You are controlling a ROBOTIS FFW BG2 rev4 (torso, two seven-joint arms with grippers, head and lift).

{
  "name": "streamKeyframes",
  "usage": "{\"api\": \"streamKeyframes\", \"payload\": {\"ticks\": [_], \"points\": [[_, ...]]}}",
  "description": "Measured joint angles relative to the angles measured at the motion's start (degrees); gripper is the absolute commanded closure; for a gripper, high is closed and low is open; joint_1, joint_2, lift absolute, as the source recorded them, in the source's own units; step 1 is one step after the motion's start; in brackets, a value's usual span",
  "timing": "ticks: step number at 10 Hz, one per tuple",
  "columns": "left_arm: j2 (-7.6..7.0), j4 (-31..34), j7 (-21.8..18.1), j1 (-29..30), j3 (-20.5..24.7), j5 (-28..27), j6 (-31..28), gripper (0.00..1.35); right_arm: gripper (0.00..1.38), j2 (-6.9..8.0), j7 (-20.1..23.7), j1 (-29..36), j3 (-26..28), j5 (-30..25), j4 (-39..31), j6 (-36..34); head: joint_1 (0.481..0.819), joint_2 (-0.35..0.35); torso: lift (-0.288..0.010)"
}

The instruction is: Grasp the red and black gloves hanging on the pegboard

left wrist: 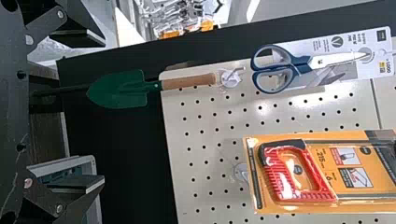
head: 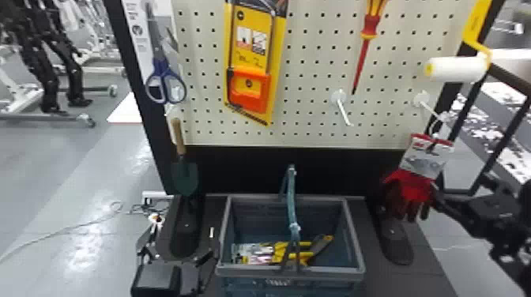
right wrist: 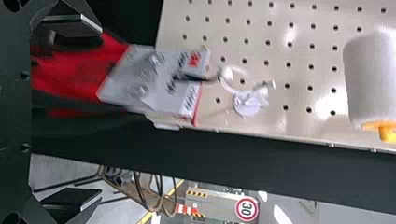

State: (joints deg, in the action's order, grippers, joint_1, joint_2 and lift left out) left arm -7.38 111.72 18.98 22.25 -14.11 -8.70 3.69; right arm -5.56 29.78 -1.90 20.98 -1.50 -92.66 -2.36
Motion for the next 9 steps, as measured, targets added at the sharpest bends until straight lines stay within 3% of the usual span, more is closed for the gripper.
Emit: {"api": "streamKeyframes", "payload": {"ticks": [2, 5, 7, 9], "points": [[0.0, -0.28, 0.0, -0.43, -0.07, 0.09, 0.13, 0.26, 0.08, -1.66, 1.92, -4.97, 0.02, 0.35, 4.77, -0.66, 0.549, 0.0, -0.1], [0.04, -0.63, 0.0, -0.64, -0.41, 0.3, 0.09, 0.26, 0.07, -2.62, 6.21, -9.92, -1.65, 1.52, 8.77, -4.58, 0.549, 0.0, -0.1], [-0.24, -0.94, -0.27, -0.73, -0.67, 0.59, 0.16, 0.26, 0.07, -5.84, 7.47, -12.34, -5.58, 7.07, 12.69, -6.78, 0.549, 0.0, -0.1], [-0.89, -1.15, -0.36, -1.24, -1.29, 1.03, 0.13, 0.26, 0.12, -7.38, 7.86, -14.02, -6.53, 8.31, 14.04, -6.96, 0.549, 0.0, -0.1]]}}
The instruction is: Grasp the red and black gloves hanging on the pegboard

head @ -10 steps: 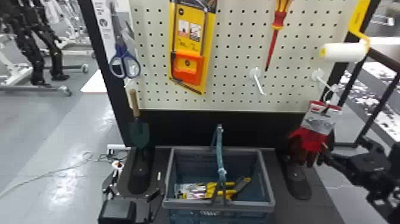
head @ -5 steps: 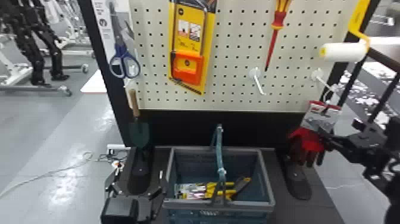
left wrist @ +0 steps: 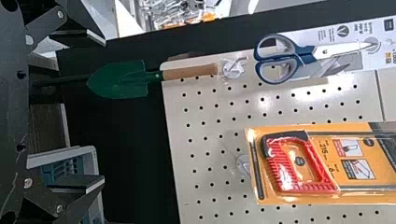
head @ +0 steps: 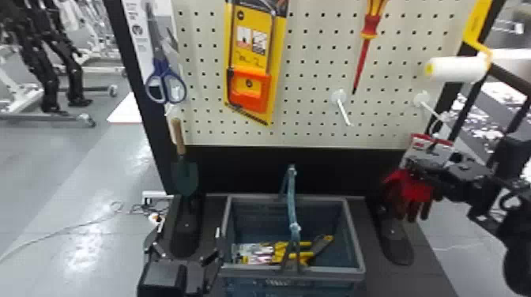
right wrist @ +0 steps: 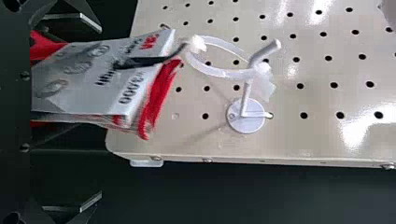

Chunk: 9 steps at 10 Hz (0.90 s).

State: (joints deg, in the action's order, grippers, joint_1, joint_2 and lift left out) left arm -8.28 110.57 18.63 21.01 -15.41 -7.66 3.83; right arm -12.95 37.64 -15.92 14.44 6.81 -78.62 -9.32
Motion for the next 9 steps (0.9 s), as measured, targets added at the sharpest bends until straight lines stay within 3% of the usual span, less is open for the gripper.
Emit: {"api": "streamKeyframes", "payload": {"ticks": [1, 2, 5, 7, 9], "points": [[-0.06, -0.02, 0.03, -0.07, -0.05, 0.08, -0.02, 0.26, 0.32, -0.4, 0.37, -0.41, -0.02, 0.15, 0.28, 0.0, 0.549, 0.0, -0.1], [-0.07, -0.02, 0.02, -0.09, -0.06, 0.1, -0.02, 0.26, 0.72, -0.68, 0.67, -0.61, -0.02, 0.33, 0.69, 0.0, 0.549, 0.0, -0.1], [-0.05, -0.07, 0.0, -0.11, -0.06, 0.1, 0.05, 0.26, 1.16, -0.75, 0.67, 0.31, 0.31, 2.05, 0.99, 0.0, 0.549, 0.0, -0.1], [-0.07, -0.07, -0.08, -0.29, -0.06, 0.1, 0.1, 0.26, 1.17, -0.7, 0.67, 0.61, 0.32, 2.7, 0.94, 0.0, 0.549, 0.0, -0.1], [-0.07, -0.07, -0.08, -0.29, -0.06, 0.1, 0.12, 0.26, 1.28, -0.59, 0.68, 1.01, 0.32, 3.35, 0.6, 0.11, 0.549, 0.0, -0.1]]}}
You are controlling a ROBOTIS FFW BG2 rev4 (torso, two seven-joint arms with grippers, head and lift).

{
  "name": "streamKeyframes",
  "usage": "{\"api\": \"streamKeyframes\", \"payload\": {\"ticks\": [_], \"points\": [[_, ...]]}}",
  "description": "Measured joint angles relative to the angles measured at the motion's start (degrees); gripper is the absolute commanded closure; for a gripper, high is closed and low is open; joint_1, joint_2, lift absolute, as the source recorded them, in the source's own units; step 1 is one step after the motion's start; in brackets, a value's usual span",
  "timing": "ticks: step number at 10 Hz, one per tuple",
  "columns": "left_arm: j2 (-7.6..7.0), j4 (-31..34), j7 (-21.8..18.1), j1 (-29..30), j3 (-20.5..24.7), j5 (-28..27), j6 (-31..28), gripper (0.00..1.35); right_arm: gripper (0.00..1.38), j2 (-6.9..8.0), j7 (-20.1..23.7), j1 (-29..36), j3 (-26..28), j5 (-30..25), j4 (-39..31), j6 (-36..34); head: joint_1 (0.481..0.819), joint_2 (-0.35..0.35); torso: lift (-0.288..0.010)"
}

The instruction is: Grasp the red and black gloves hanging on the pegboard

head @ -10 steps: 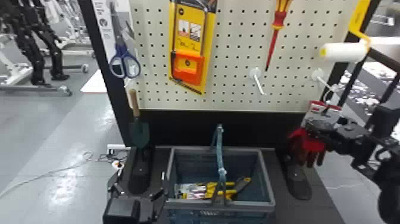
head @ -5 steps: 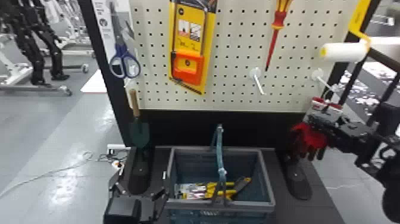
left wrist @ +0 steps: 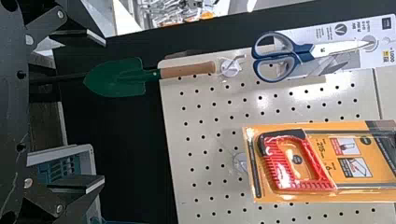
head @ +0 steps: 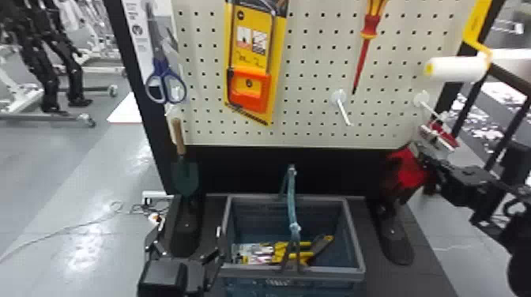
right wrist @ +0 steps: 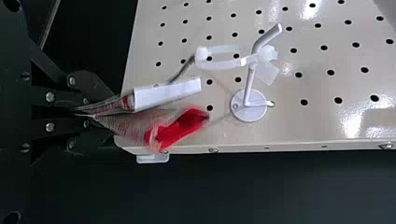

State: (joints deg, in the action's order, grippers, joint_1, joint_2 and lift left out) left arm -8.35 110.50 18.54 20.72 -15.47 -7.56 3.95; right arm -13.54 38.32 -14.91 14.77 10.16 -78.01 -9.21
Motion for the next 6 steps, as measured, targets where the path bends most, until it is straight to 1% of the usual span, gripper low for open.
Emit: {"api": "streamKeyframes", "payload": {"ticks": [3, 6], "points": [[0.08, -0.02, -0.07, -0.04, 0.0, 0.0, -0.08, 0.26, 1.28, 0.4, -0.01, 0.46, 0.0, 0.07, -0.57, 0.06, 0.549, 0.0, -0.1], [0.19, -0.03, -0.09, 0.07, 0.0, 0.0, -0.08, 0.26, 1.28, 0.41, 0.0, 0.58, 0.0, 0.12, -0.87, -0.33, 0.549, 0.0, -0.1]]}}
